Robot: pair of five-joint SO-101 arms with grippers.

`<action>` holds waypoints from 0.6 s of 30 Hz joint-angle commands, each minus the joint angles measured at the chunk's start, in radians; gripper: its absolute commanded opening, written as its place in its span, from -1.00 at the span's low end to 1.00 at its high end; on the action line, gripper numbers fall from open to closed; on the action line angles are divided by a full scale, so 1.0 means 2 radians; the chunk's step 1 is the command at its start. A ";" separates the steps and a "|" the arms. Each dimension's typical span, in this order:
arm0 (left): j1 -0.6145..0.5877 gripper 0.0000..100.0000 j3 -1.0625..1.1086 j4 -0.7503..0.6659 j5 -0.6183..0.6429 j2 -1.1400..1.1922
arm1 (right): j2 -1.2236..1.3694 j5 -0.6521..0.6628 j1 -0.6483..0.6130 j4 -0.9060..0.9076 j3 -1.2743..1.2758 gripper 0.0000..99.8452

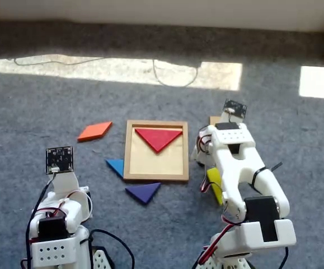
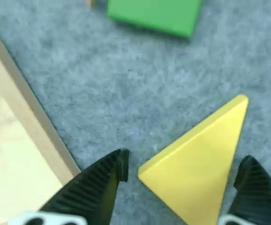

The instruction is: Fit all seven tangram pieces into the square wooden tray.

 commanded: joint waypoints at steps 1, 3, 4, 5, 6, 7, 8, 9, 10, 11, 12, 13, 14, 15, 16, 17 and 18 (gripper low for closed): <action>-0.005 -0.99 0.010 0.004 -0.002 -0.020 | -0.004 -0.005 -0.001 -0.011 -0.031 -0.30; -0.005 -0.99 0.010 0.004 -0.002 -0.020 | -0.007 -0.005 -0.001 -0.009 -0.031 -0.30; -0.005 -0.99 0.010 0.004 -0.002 -0.020 | -0.007 -0.005 -0.001 -0.009 -0.030 -0.30; -0.005 -0.99 0.010 0.004 -0.002 -0.020 | -0.006 -0.005 -0.001 -0.009 -0.028 -0.30; -0.005 -0.99 0.010 0.004 -0.002 -0.020 | -0.006 -0.005 -0.001 -0.009 -0.028 -0.30; -0.005 -0.99 0.010 0.004 -0.002 -0.020 | -0.006 -0.005 -0.001 -0.009 -0.028 -0.30; -0.005 -0.99 0.010 0.004 -0.002 -0.020 | -0.006 -0.005 -0.001 -0.009 -0.028 -0.30; -0.005 -0.99 0.010 0.004 -0.002 -0.020 | -0.006 -0.005 -0.001 -0.008 -0.026 -0.30; -0.005 -0.99 0.010 0.004 -0.002 -0.020 | -0.004 -0.005 -0.001 -0.005 -0.023 -0.30; -0.005 -0.99 0.010 0.004 -0.002 -0.020 | -0.003 -0.005 -0.001 0.001 -0.017 -0.30; -0.005 -0.99 0.010 0.004 -0.002 -0.020 | -0.005 -0.005 -0.001 0.005 -0.012 -0.30; -0.005 -0.99 0.010 0.004 -0.002 -0.020 | -0.005 -0.005 -0.001 0.007 -0.008 -0.30; -0.005 -0.99 0.010 0.004 -0.002 -0.020 | -0.004 -0.005 0.000 0.007 -0.004 -0.30; -0.005 -0.99 0.010 0.004 -0.002 -0.020 | -0.003 -0.005 0.000 0.008 -0.002 -0.30; -0.005 -0.99 0.010 0.004 -0.002 -0.020 | -0.003 -0.005 0.001 0.007 0.002 -0.30; -0.005 -0.99 0.010 0.004 -0.002 -0.020 | -0.003 -0.005 0.006 0.007 0.006 -0.30; -0.005 -0.99 0.010 0.004 -0.002 -0.020 | -0.003 -0.005 0.010 0.007 0.008 -0.30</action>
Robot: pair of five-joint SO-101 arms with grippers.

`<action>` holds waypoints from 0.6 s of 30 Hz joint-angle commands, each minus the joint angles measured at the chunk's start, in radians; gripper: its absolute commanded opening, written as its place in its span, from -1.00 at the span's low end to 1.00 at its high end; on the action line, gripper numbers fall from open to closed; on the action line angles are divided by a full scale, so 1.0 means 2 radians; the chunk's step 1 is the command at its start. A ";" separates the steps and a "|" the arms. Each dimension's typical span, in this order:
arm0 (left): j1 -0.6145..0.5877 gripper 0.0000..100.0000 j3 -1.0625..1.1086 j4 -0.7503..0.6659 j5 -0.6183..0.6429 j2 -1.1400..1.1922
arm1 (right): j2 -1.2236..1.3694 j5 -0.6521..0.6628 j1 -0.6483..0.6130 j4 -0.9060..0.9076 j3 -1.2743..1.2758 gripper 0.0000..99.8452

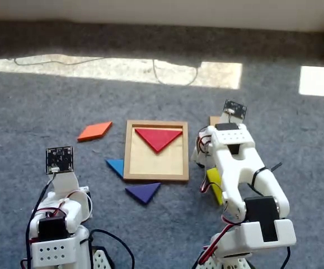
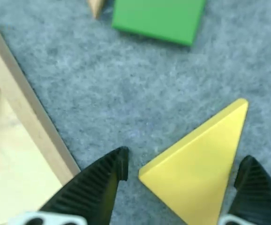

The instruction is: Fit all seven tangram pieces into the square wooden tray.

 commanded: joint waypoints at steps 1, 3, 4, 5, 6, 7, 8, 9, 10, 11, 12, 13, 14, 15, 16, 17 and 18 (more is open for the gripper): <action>-0.005 -0.99 0.010 0.004 -0.002 -0.020 | -0.003 -0.005 0.013 0.003 0.000 -0.30; -0.005 -0.99 0.010 0.004 -0.002 -0.020 | -0.003 -0.005 0.021 0.006 0.000 -0.30; -0.005 -0.99 0.010 0.004 -0.002 -0.020 | -0.003 -0.005 0.023 0.006 0.000 -0.30; -0.005 -0.99 0.010 0.004 -0.002 -0.020 | -0.003 -0.005 0.023 0.006 0.000 -0.30; -0.005 -0.99 0.010 0.004 -0.002 -0.020 | -0.003 -0.005 0.023 0.007 0.001 -0.30; -0.005 -0.99 0.010 0.004 -0.002 -0.020 | -0.003 -0.005 0.023 0.007 0.001 -0.30; -0.005 -0.99 0.010 0.004 -0.002 -0.020 | -0.003 -0.005 0.023 0.007 0.002 -0.30; -0.005 -0.99 0.010 0.004 -0.002 -0.020 | -0.003 -0.005 0.022 0.011 0.002 -0.30; -0.005 -0.99 0.010 0.004 -0.002 -0.020 | -0.003 -0.005 0.021 0.021 0.002 -0.30; -0.005 -0.99 0.010 0.004 -0.002 -0.020 | -0.003 -0.005 0.020 0.030 0.001 -0.30; -0.005 -0.99 0.010 0.004 -0.002 -0.020 | -0.004 -0.005 0.015 0.038 0.001 -0.30; -0.005 -0.99 0.010 0.004 -0.002 -0.020 | -0.004 -0.005 0.007 0.043 0.001 -0.30; -0.005 -0.99 0.010 0.004 -0.002 -0.020 | -0.003 -0.005 0.002 0.044 0.001 -0.30; -0.005 -0.99 0.010 0.004 -0.002 -0.020 | -0.003 -0.005 -0.003 0.044 0.001 -0.30; -0.005 -0.99 0.010 0.004 -0.002 -0.020 | -0.003 -0.005 -0.007 0.044 0.001 -0.30; -0.005 -0.99 0.010 0.004 -0.002 -0.020 | -0.003 -0.005 -0.009 0.044 0.001 -0.30; -0.005 -0.99 0.010 0.004 -0.002 -0.020 | -0.003 -0.005 -0.008 0.044 0.001 -0.30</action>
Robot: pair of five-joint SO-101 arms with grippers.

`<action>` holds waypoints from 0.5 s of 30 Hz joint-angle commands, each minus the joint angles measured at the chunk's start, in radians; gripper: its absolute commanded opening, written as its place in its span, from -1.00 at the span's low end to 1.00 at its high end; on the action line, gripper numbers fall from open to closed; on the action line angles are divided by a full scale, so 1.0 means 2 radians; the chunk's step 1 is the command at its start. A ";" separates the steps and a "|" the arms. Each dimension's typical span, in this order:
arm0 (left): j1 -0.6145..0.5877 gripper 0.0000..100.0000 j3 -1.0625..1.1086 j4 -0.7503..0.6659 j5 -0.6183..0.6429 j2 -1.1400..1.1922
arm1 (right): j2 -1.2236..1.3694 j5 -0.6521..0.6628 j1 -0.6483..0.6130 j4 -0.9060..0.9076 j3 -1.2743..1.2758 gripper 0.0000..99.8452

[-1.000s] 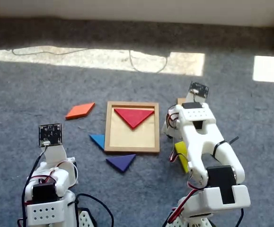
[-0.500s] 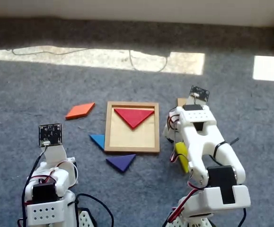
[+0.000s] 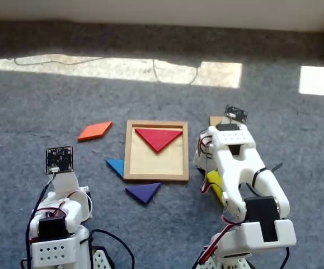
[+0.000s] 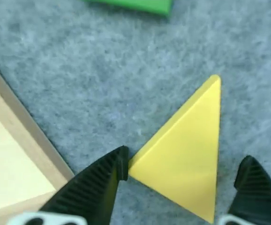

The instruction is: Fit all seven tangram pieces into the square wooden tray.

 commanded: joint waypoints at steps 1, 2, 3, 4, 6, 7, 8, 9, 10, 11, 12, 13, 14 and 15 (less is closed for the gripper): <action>-0.005 -0.99 0.010 0.004 -0.002 -0.020 | -0.003 -0.005 -0.007 0.007 -0.002 -0.30; -0.005 -0.99 0.010 0.004 -0.002 -0.020 | -0.003 -0.005 -0.007 0.007 -0.002 -0.30; -0.005 -0.99 0.010 0.004 -0.002 -0.020 | -0.003 -0.005 -0.007 0.007 -0.002 -0.30; -0.005 -0.99 0.010 0.004 -0.002 -0.020 | -0.003 -0.005 -0.010 0.007 -0.002 -0.30; -0.005 -0.99 0.010 0.004 -0.002 -0.020 | -0.003 -0.005 -0.015 0.007 -0.002 -0.30; -0.005 -0.99 0.010 0.004 -0.002 -0.020 | -0.003 -0.005 -0.016 0.007 -0.002 -0.30; -0.005 -0.99 0.010 0.004 -0.002 -0.020 | -0.003 -0.005 -0.016 0.008 -0.002 -0.30; -0.005 -0.99 0.010 0.004 -0.002 -0.020 | -0.003 -0.005 -0.015 0.008 -0.002 -0.30; -0.005 -0.99 0.010 0.004 -0.002 -0.020 | -0.003 -0.005 -0.014 0.009 -0.002 -0.30; -0.005 -0.99 0.010 0.004 -0.002 -0.020 | -0.003 -0.003 -0.014 0.010 -0.002 -0.30; -0.005 -0.99 0.010 0.004 -0.002 -0.020 | -0.003 -0.003 -0.014 0.016 -0.002 -0.30; -0.005 -0.99 0.010 0.004 -0.002 -0.020 | -0.003 -0.002 -0.014 0.023 -0.002 -0.30; -0.005 -0.99 0.010 0.004 -0.002 -0.020 | -0.003 -0.002 -0.015 0.029 -0.002 -0.30; -0.005 -0.99 0.010 0.004 -0.002 -0.020 | -0.004 -0.002 -0.015 0.030 -0.003 -0.30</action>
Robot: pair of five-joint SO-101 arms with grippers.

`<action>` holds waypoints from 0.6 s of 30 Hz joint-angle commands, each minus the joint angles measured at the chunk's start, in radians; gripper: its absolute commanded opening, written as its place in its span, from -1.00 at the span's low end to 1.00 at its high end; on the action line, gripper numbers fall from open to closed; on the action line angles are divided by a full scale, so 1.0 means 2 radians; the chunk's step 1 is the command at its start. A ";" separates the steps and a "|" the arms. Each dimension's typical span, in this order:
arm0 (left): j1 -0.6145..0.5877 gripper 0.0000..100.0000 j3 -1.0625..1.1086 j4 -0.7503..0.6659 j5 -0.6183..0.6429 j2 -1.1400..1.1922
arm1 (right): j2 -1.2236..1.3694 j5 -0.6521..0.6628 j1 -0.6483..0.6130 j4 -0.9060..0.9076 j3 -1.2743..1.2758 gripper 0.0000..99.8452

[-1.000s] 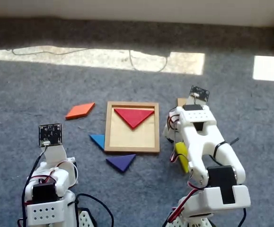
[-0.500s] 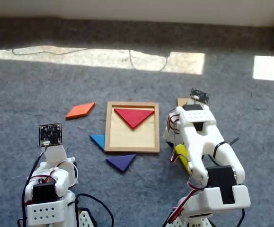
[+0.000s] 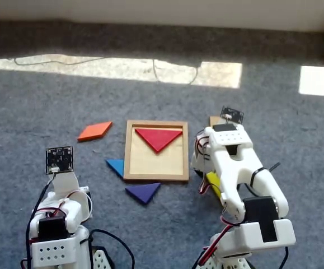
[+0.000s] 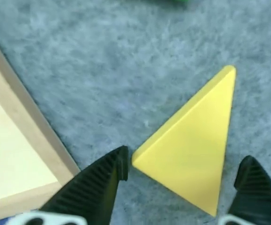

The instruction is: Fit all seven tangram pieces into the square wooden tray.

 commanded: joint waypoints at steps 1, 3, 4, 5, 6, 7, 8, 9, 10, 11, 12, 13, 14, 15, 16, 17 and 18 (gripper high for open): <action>-0.005 -0.99 0.010 0.004 -0.002 -0.020 | -0.005 -0.002 -0.005 0.013 -0.003 -0.30; -0.005 -0.99 0.010 0.004 -0.002 -0.020 | -0.003 -0.002 -0.002 0.012 -0.003 -0.30; -0.005 -0.99 0.010 0.004 -0.002 -0.020 | -0.003 -0.002 0.001 0.012 -0.003 -0.30; -0.005 -0.99 0.010 0.004 -0.002 -0.020 | -0.003 -0.002 0.004 0.012 -0.003 -0.30; -0.005 -0.99 0.010 0.004 -0.002 -0.020 | -0.003 -0.002 0.007 0.012 -0.003 -0.30; -0.005 -0.99 0.010 0.004 -0.002 -0.020 | -0.003 -0.002 0.010 0.012 -0.003 -0.30; -0.005 -0.99 0.010 0.004 -0.002 -0.020 | -0.003 -0.002 0.011 0.012 -0.003 -0.30; -0.005 -0.99 0.010 0.004 -0.002 -0.020 | -0.003 -0.002 0.011 0.012 -0.003 -0.30; -0.005 -0.99 0.010 0.004 -0.002 -0.020 | -0.003 -0.001 0.011 0.012 -0.004 -0.30; -0.005 -0.99 0.010 0.004 -0.002 -0.020 | -0.003 -0.001 0.011 0.011 -0.004 -0.30; -0.005 -0.99 0.010 0.004 -0.002 -0.020 | -0.003 -0.001 0.011 0.011 -0.005 -0.30; -0.005 -0.99 0.010 0.004 -0.002 -0.020 | -0.003 -0.001 0.010 0.011 -0.005 -0.30; -0.005 -0.99 0.010 0.004 -0.002 -0.020 | -0.003 -0.001 0.010 0.011 -0.006 -0.30; -0.005 -0.99 0.010 0.004 -0.002 -0.020 | -0.003 -0.001 0.010 0.011 -0.006 -0.30; -0.005 -0.99 0.010 0.004 -0.002 -0.020 | -0.003 -0.001 0.010 0.011 -0.006 -0.30; -0.005 -0.99 0.010 0.004 -0.002 -0.020 | -0.003 -0.001 0.010 0.011 -0.007 -0.30; -0.005 -0.99 0.010 0.004 -0.002 -0.020 | -0.003 -0.001 0.011 0.011 -0.007 -0.30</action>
